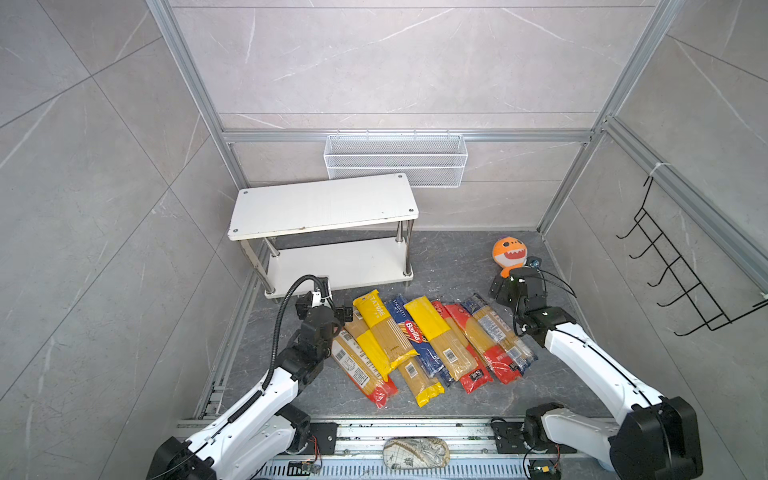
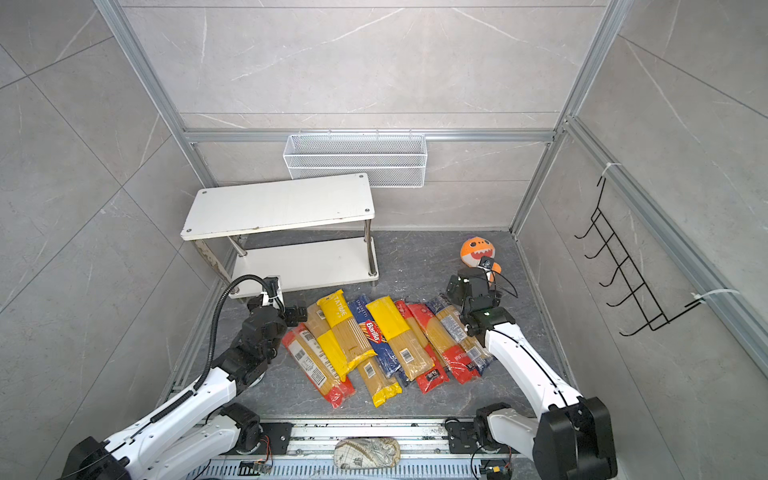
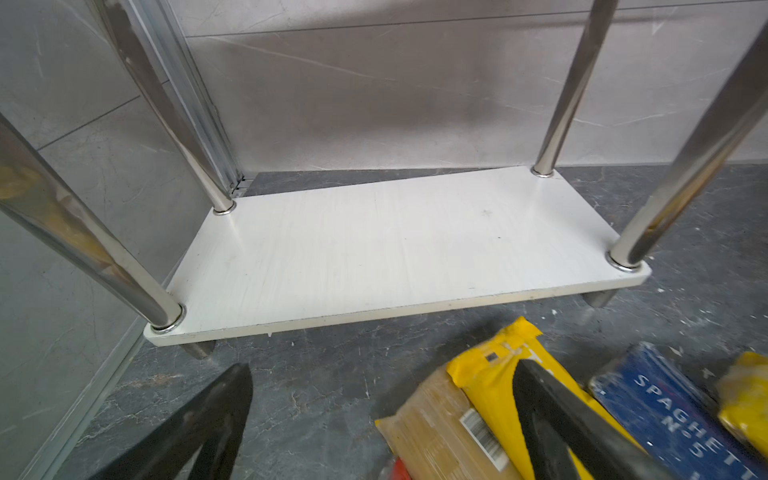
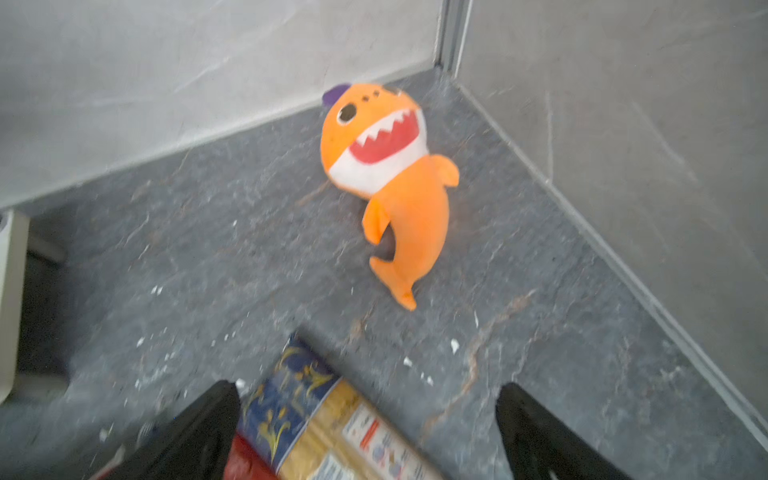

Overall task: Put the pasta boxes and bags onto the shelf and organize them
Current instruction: 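Reach both grippers forward over the row of spaghetti packs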

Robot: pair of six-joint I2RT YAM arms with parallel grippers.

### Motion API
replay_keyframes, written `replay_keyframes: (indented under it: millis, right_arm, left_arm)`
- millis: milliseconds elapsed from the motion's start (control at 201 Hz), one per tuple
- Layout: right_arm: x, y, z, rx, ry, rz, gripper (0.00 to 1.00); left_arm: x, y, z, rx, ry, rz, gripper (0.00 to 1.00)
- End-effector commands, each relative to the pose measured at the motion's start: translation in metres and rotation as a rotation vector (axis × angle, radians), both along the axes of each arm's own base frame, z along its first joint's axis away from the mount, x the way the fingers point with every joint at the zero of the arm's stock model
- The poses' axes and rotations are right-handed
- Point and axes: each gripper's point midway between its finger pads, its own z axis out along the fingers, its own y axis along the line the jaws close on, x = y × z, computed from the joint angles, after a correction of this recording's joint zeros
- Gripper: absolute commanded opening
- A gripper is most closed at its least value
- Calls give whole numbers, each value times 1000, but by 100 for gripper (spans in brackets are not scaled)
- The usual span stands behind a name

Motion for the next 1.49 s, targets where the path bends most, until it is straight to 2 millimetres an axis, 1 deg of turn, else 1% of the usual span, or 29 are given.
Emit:
replay_keyframes:
  millis: [0,45,110,299,388,518,652,771,851,926,951,1055,1224,1309,1453,1488]
  right_arm:
    - [-38,18,-9,40,123,80,99]
    - [-47,29,-11,60,145,134,98]
    - [-61,45,-13,100,169,214,95]
    - [-89,71,-14,204,226,321,95]
    - [-98,78,-16,233,254,346,95]
    - [-110,94,-21,280,271,404,95]
    - [-116,107,-31,301,297,449,95]
    - [-120,123,-42,302,323,500,95]
    - [-121,132,-46,289,331,528,95]
    - [-122,140,-50,270,344,553,96]
    - [-122,143,-51,262,347,557,98]
    - [-122,154,-58,216,367,586,100]
    - [-120,167,-70,128,391,601,100]
    - [-119,173,-74,93,398,611,100]
    - [-117,176,-82,59,418,611,100]
    - [-117,178,-85,57,422,615,100]
  left_arm:
    - [-20,9,-7,-31,78,114,100]
    - [-25,2,-13,-38,104,103,100]
    - [-31,-15,-19,-34,128,49,100]
    - [-48,-63,-21,-34,165,-73,100]
    - [-57,-87,-23,-56,174,-132,100]
    - [-68,-118,-23,-47,175,-199,100]
    - [-78,-144,-17,-23,171,-258,100]
    - [-85,-161,-13,-21,194,-311,100]
    - [-86,-165,-8,-36,211,-317,100]
    - [-86,-163,0,-60,206,-311,100]
    - [-86,-161,3,-69,202,-302,100]
    - [-88,-153,11,-105,191,-289,100]
    - [-101,-141,18,-207,160,-359,100]
    - [-107,-134,25,-268,130,-394,100]
    - [-114,-116,34,-258,138,-398,100]
    - [-115,-112,34,-245,150,-388,100]
